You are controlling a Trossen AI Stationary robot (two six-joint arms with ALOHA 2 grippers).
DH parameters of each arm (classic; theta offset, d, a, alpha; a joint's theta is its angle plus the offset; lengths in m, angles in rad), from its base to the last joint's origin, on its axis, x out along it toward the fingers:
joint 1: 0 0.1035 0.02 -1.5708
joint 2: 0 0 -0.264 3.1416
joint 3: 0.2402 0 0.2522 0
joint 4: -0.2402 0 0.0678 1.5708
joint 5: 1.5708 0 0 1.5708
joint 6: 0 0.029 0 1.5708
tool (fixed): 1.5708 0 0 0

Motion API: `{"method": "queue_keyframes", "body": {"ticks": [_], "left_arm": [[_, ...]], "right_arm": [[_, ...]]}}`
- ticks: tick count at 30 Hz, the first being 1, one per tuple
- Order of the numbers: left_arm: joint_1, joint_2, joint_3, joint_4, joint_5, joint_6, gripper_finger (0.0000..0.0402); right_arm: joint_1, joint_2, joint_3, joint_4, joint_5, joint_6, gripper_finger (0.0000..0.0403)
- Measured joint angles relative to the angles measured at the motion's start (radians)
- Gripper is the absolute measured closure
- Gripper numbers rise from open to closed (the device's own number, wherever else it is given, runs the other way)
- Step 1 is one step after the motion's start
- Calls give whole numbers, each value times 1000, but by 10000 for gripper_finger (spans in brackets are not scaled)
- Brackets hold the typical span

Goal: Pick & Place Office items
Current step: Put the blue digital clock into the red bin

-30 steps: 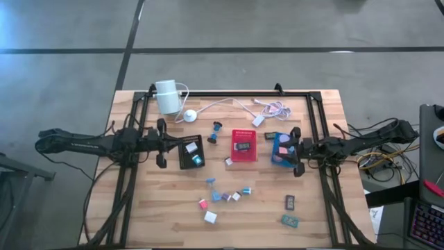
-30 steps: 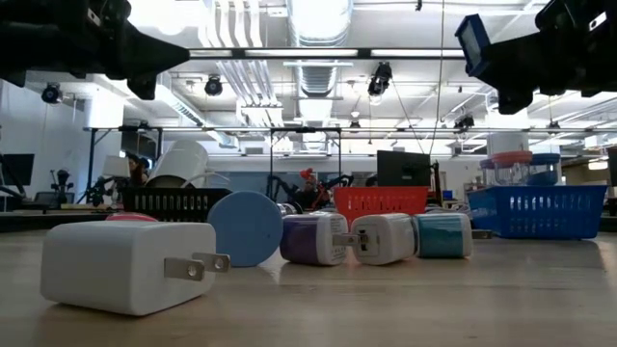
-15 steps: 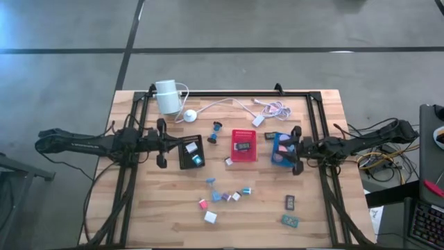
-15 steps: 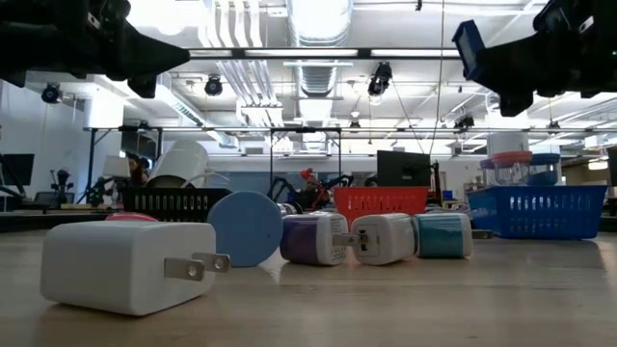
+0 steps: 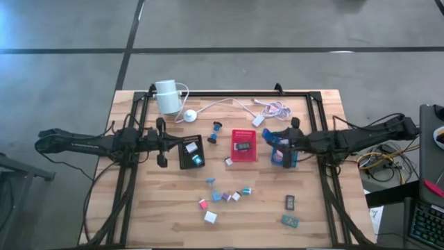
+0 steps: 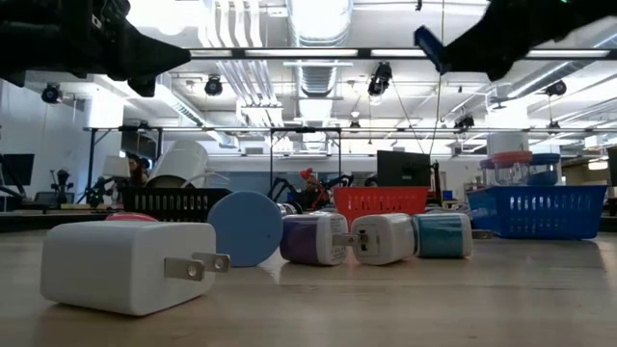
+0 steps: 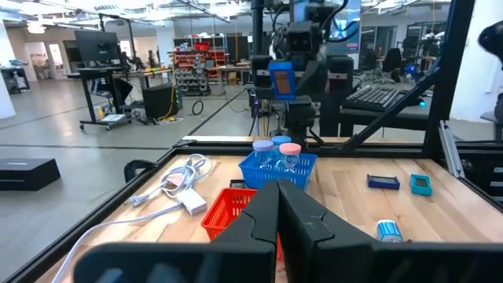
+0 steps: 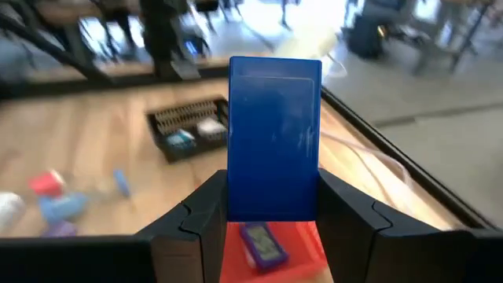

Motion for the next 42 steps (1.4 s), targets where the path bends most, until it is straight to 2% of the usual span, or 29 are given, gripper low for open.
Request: {"method": "queue_keyframes", "body": {"ticks": [4,10,14,20,30,35,42], "left_arm": [[0,0,0,0,0,0,394],[0,0,0,-1,0,0,394],[0,0,0,-9,1,0,394],[0,0,0,-24,1,0,394],[0,1,0,-46,3,0,394],[0,1,0,-48,3,0,394],[0,2,0,-47,3,-1,394]], "right_arm": [[-19,157,143,-143,5,-4,255],[-69,387,300,-264,-20,-45,255],[-109,514,362,-281,-111,-83,255],[-149,677,425,-287,-136,-100,255],[-168,879,507,-363,-138,-135,255],[-168,934,534,-368,-207,-149,255],[-169,989,584,-425,-209,-165,255]]}}
